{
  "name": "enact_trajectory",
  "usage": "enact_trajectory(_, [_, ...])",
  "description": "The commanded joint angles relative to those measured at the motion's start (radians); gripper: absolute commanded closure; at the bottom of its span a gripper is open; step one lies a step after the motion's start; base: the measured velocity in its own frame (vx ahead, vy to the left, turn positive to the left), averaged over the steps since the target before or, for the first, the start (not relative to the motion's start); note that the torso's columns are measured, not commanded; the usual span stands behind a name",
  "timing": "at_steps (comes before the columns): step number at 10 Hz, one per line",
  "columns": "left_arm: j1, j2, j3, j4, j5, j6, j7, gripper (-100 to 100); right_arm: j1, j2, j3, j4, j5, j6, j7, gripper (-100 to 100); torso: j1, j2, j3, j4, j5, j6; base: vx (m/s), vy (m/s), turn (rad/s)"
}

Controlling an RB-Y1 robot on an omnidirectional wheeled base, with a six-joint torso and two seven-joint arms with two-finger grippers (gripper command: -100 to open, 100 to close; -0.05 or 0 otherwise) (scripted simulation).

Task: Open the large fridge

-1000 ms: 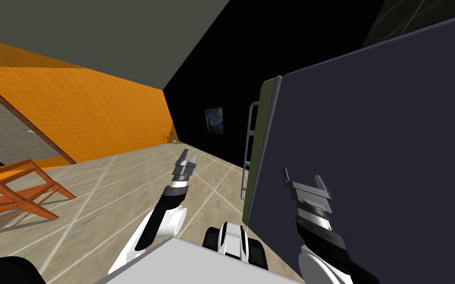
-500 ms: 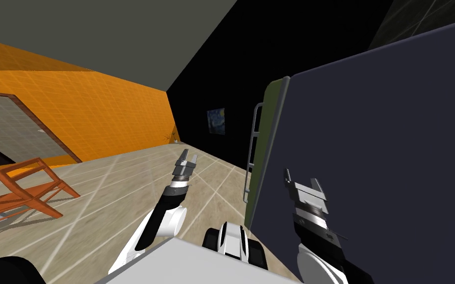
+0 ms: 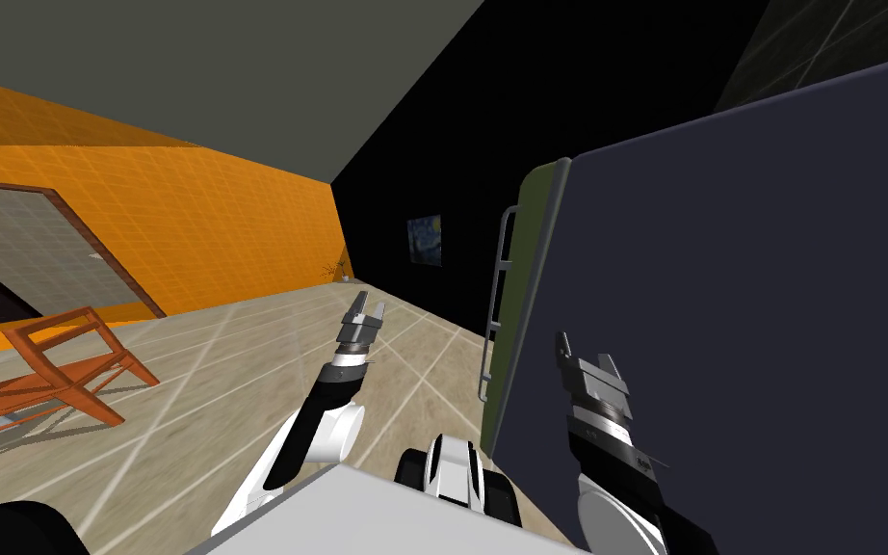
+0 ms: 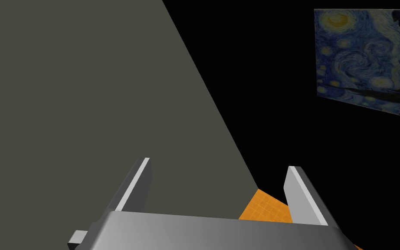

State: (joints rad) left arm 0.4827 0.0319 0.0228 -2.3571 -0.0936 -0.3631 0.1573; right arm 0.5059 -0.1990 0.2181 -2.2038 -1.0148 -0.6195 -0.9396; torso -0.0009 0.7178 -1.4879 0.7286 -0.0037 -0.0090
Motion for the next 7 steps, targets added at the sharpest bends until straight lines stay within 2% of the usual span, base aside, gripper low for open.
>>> enact_trajectory(1, [0.000, 0.000, 0.000, 0.000, 0.000, 0.000, 0.000, 0, -0.002, 0.010, 0.018, 0.013, -0.071, 0.012, -0.064, -100, -0.001, -0.001, -0.001, -0.001, 0.000, -0.001, 0.021, 0.044, 0.035])
enact_trajectory(2, [0.000, 0.000, 0.000, 0.000, 0.000, 0.000, 0.000, 0, -0.002, 0.010, 0.018, 0.013, -0.080, 0.012, -0.064, -100, 0.000, -0.004, -0.002, -0.002, -0.001, -0.002, 0.025, 0.030, 0.015])
enact_trajectory(3, [0.000, 0.000, 0.000, 0.000, 0.000, 0.000, 0.000, 0, -0.003, 0.018, 0.028, 0.017, -0.116, 0.012, -0.102, -100, -0.001, -0.006, -0.003, -0.002, -0.001, -0.003, 0.025, 0.027, 0.050])
enact_trajectory(4, [0.000, 0.000, 0.000, 0.000, 0.000, 0.000, 0.000, 0, -0.003, 0.018, 0.028, 0.017, -0.127, 0.012, -0.102, -100, -0.001, -0.008, -0.005, -0.003, -0.002, -0.005, 0.025, 0.031, 0.004])
enact_trajectory(5, [0.000, 0.000, 0.000, 0.000, 0.000, 0.000, 0.000, 0, -0.004, 0.026, 0.039, 0.020, -0.162, 0.013, -0.140, -100, -0.001, -0.012, -0.006, -0.005, -0.003, -0.006, 0.042, 0.036, 0.060])
enact_trajectory(6, [0.000, 0.000, 0.000, 0.000, 0.000, 0.000, 0.000, 0, -0.004, 0.026, 0.039, 0.020, -0.174, 0.013, -0.140, -100, -0.001, -0.016, -0.009, -0.006, -0.003, -0.008, 0.025, 0.020, 0.018])
enact_trajectory(7, [0.000, 0.000, 0.000, 0.000, 0.000, 0.000, 0.000, 0, -0.006, 0.035, 0.049, 0.024, -0.207, 0.013, -0.177, -100, -0.001, -0.016, -0.010, -0.007, -0.003, -0.009, 0.026, 0.032, 0.042])
